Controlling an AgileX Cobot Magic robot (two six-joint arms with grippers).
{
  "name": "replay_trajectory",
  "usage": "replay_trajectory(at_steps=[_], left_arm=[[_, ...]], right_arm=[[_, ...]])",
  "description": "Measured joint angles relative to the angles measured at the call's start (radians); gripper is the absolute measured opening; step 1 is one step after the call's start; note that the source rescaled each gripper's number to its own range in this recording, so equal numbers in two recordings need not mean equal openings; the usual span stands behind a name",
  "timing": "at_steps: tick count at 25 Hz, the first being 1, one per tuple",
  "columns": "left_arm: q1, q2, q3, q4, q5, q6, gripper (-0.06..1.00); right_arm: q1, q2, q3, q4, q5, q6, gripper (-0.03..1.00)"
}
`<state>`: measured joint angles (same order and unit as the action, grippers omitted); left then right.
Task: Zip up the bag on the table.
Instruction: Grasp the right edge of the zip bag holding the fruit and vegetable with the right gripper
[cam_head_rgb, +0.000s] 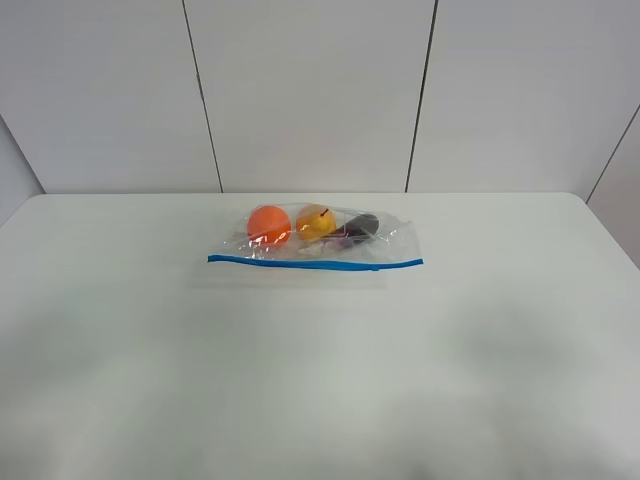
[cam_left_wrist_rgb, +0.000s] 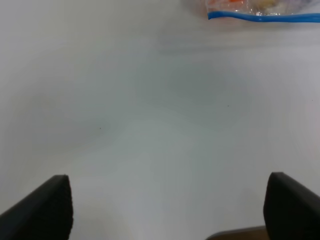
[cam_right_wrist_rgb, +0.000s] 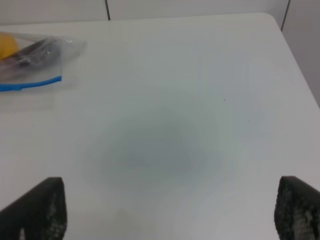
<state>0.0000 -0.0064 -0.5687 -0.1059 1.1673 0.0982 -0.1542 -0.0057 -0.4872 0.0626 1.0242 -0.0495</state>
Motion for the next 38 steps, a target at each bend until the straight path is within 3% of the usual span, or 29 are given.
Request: replay_trajectory(at_steps=[38], left_arm=[[0.000,0.000,0.000,0.000,0.000,0.000,1.00]], right_arm=[[0.000,0.000,0.000,0.006,-0.001,0.000,1.00]])
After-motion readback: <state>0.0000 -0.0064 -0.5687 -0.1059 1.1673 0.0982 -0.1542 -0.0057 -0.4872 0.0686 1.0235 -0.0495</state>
